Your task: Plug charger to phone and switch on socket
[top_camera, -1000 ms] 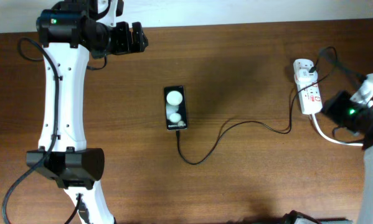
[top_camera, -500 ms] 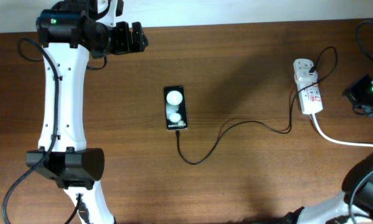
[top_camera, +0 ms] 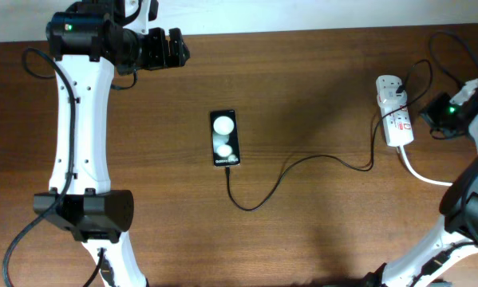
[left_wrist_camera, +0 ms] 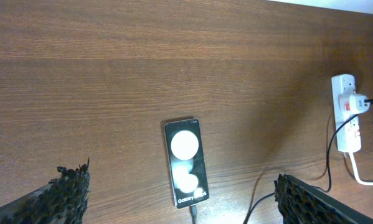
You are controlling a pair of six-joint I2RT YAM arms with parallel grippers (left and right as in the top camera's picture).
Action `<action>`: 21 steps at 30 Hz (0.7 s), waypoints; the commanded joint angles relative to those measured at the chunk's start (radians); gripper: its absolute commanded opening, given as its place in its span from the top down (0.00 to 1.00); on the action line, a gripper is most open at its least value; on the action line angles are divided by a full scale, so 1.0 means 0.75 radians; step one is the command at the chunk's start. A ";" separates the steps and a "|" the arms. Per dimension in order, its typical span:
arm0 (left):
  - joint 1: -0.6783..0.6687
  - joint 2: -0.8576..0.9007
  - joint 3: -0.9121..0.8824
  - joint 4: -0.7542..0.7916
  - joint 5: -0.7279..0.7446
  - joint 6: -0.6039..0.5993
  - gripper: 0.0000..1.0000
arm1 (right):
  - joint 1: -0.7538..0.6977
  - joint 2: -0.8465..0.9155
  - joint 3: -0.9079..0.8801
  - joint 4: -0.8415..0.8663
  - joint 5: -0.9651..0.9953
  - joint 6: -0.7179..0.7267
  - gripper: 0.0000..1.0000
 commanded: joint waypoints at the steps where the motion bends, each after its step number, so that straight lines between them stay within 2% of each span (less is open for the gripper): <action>1: 0.002 -0.032 0.018 -0.001 -0.009 -0.002 0.01 | 0.044 0.063 0.024 0.040 -0.016 0.010 0.96; 12: 0.002 -0.032 0.018 -0.002 -0.009 -0.002 0.01 | 0.110 0.115 0.024 0.158 -0.016 0.010 0.96; 21: 0.002 -0.032 0.018 -0.002 -0.009 -0.002 0.01 | 0.132 0.115 0.018 0.129 -0.012 0.010 0.96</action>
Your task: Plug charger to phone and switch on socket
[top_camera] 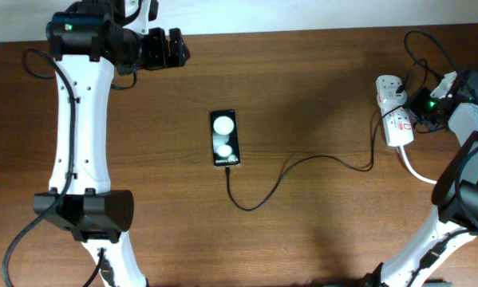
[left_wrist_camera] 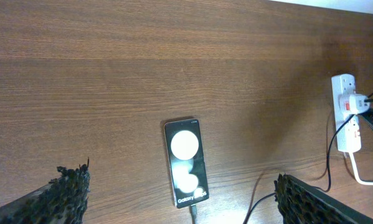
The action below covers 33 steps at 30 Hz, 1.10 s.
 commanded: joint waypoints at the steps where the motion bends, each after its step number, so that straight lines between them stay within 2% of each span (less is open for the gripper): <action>1: 0.002 -0.032 0.018 -0.002 -0.009 -0.003 0.01 | 0.034 0.027 0.010 -0.023 -0.028 0.006 0.96; 15: 0.002 -0.032 0.018 -0.002 -0.009 -0.002 0.01 | 0.069 0.027 -0.014 -0.037 -0.027 0.031 0.96; 23: 0.002 -0.032 0.018 -0.002 -0.009 -0.002 0.01 | 0.080 0.028 -0.017 -0.120 0.003 0.040 0.96; 33: 0.002 -0.032 0.018 -0.002 -0.009 -0.002 0.01 | 0.110 0.144 -0.017 -0.090 -0.018 0.082 0.96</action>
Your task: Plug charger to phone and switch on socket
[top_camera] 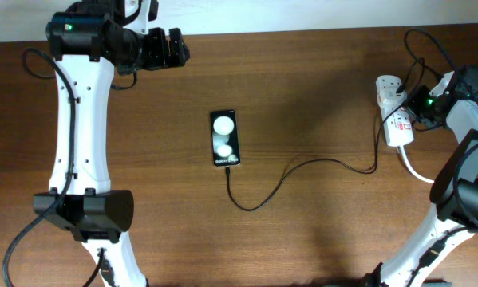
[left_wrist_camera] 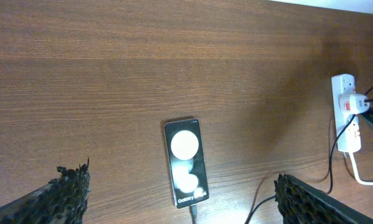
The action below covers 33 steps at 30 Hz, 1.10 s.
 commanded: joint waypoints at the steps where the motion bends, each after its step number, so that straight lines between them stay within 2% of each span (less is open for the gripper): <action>1: 0.002 -0.032 0.018 -0.002 -0.010 -0.002 0.01 | 0.086 0.116 -0.055 -0.048 -0.109 0.019 0.96; 13: 0.002 -0.032 0.018 -0.002 -0.010 -0.003 0.01 | 0.086 0.117 -0.055 -0.117 -0.252 0.018 0.96; 33: 0.002 -0.032 0.018 -0.001 -0.010 -0.002 0.01 | 0.137 0.144 -0.056 -0.225 -0.213 0.019 0.96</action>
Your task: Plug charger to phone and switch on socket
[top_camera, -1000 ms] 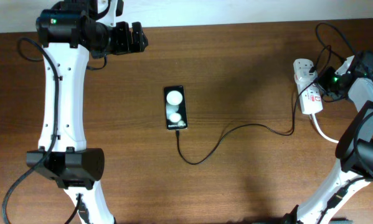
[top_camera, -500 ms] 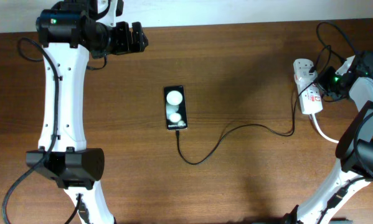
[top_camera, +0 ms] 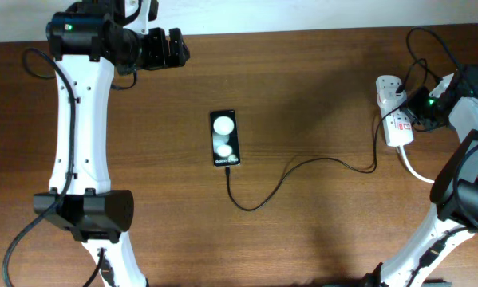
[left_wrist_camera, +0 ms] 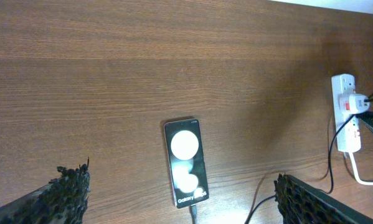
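Observation:
A black phone lies face up mid-table, its screen lit; in the left wrist view the phone shows the black charger cable plugged into its lower end. The cable runs right to a white socket strip with a white plug in it. My right gripper sits at the strip's right side by the plug; its jaw state does not show. My left gripper hangs high at the back left, open and empty, its fingers far apart.
The strip's white lead trails off toward the right edge. Loose black cables loop behind the strip at the back right corner. Brown wooden tabletop all around.
The right gripper has shifted very slightly at the socket strip. Phone, cable and left arm are unchanged.
At first the right gripper stood off to the right of the socket strip, with the charger in the phone. It then came in to the strip beside the plug and has stayed there since. The left arm held still throughout.

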You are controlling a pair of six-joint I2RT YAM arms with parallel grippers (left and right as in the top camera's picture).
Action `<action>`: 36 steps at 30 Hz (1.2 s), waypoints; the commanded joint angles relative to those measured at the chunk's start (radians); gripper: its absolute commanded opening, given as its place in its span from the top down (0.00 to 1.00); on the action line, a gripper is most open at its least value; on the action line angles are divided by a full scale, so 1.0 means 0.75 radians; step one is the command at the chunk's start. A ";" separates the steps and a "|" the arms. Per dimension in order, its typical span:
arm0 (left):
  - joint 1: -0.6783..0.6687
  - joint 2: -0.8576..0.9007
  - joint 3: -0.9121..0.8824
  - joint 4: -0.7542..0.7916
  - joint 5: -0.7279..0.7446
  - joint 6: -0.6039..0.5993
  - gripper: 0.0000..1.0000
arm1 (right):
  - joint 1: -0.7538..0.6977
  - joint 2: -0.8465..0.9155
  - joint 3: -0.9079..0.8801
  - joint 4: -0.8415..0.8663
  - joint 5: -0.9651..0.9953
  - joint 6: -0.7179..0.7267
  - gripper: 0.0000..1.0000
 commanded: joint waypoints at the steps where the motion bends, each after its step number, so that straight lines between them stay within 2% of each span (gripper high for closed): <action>1: 0.002 -0.032 0.018 -0.002 -0.009 -0.002 0.01 | 0.135 0.139 -0.100 -0.061 -0.123 -0.009 0.96; 4: 0.002 -0.032 0.018 -0.002 -0.009 -0.002 0.01 | 0.070 0.130 -0.081 -0.053 -0.076 -0.004 0.96; 9: 0.002 -0.032 0.018 -0.002 -0.009 -0.002 0.01 | -0.112 -0.019 -0.007 -0.183 -0.075 -0.005 0.96; 13: 0.002 -0.032 0.018 -0.002 -0.009 -0.002 0.01 | -0.216 -0.271 0.016 -0.298 -0.080 -0.021 0.96; 16: 0.002 -0.032 0.018 -0.002 -0.009 -0.002 0.01 | -0.217 -0.506 0.017 -0.346 -0.076 -0.087 0.96; 23: 0.002 -0.032 0.018 -0.002 -0.009 -0.003 0.01 | -0.088 -0.998 0.018 -0.469 -0.044 -0.166 0.96; 24: 0.002 -0.032 0.018 -0.002 -0.009 -0.002 0.01 | -0.034 -1.067 0.018 -0.501 -0.006 -0.179 0.96; 28: 0.002 -0.032 0.018 -0.002 -0.009 -0.002 0.01 | 0.257 -1.294 0.018 -0.631 0.000 -0.423 0.94; 29: 0.002 -0.032 0.018 -0.002 -0.009 -0.002 0.01 | 0.358 -1.351 0.018 -0.698 -0.001 -0.509 0.86; 31: 0.002 -0.032 0.018 -0.002 -0.009 -0.002 0.01 | 0.485 -1.419 0.017 -0.826 -0.001 -0.535 0.42; 32: 0.002 -0.032 0.018 -0.002 -0.009 -0.002 0.01 | 0.527 -1.441 0.017 -0.904 -0.007 -0.535 0.04; 36: 0.002 -0.032 0.018 -0.002 -0.009 -0.002 0.01 | 0.576 -1.452 0.017 -1.051 -0.006 -0.535 0.01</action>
